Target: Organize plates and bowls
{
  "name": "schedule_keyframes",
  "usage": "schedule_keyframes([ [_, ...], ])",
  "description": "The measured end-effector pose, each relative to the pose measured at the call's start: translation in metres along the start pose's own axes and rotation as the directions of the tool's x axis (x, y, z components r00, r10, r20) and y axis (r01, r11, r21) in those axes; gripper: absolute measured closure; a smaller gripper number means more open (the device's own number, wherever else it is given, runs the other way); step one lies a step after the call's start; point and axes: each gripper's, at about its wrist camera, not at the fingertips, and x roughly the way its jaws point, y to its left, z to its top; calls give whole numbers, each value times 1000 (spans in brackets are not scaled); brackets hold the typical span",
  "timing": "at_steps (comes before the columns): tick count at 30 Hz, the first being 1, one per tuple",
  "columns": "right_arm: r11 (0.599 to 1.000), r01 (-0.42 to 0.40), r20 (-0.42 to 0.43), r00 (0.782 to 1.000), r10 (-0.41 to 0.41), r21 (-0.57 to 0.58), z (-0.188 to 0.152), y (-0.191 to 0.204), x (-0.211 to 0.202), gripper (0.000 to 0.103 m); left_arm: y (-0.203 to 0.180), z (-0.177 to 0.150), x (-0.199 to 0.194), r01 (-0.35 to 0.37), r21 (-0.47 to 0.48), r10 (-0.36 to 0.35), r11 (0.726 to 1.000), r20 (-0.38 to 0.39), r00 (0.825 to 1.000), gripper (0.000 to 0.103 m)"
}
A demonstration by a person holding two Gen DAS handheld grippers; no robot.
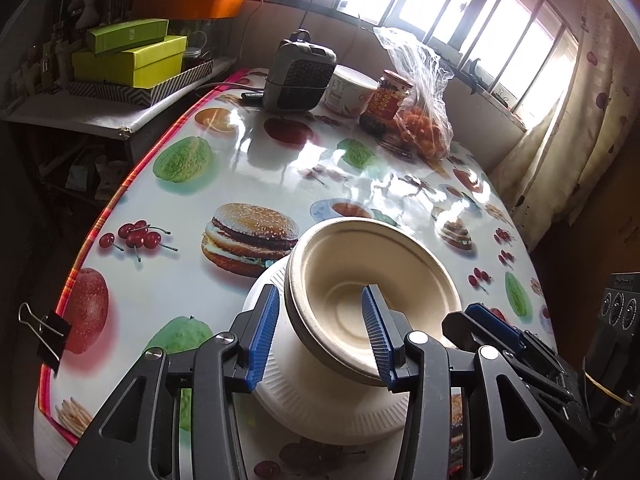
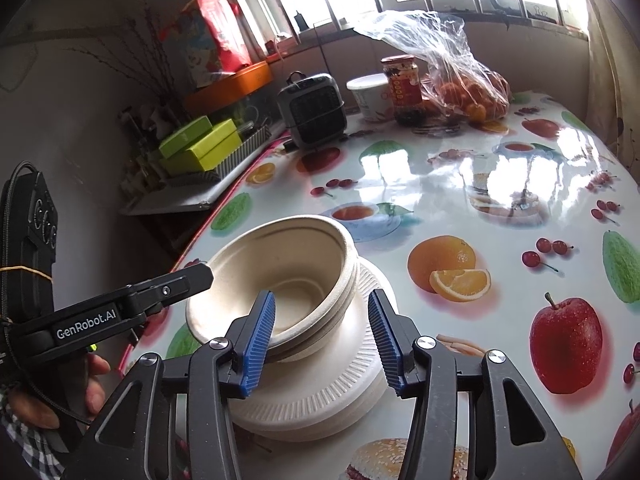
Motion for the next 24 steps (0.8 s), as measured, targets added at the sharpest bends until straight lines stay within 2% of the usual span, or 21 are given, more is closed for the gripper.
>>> schedule_keyframes([
  [12,998,38,59,998,-35,-49,-18,-6,-27,52,8,-26,-30,-107,62,101,992,101,990,58],
  [24,989,105,60,993,-99,-106,-51,-12,-38,44,18,-66,-34,-187,103,173,977,135,976,57],
])
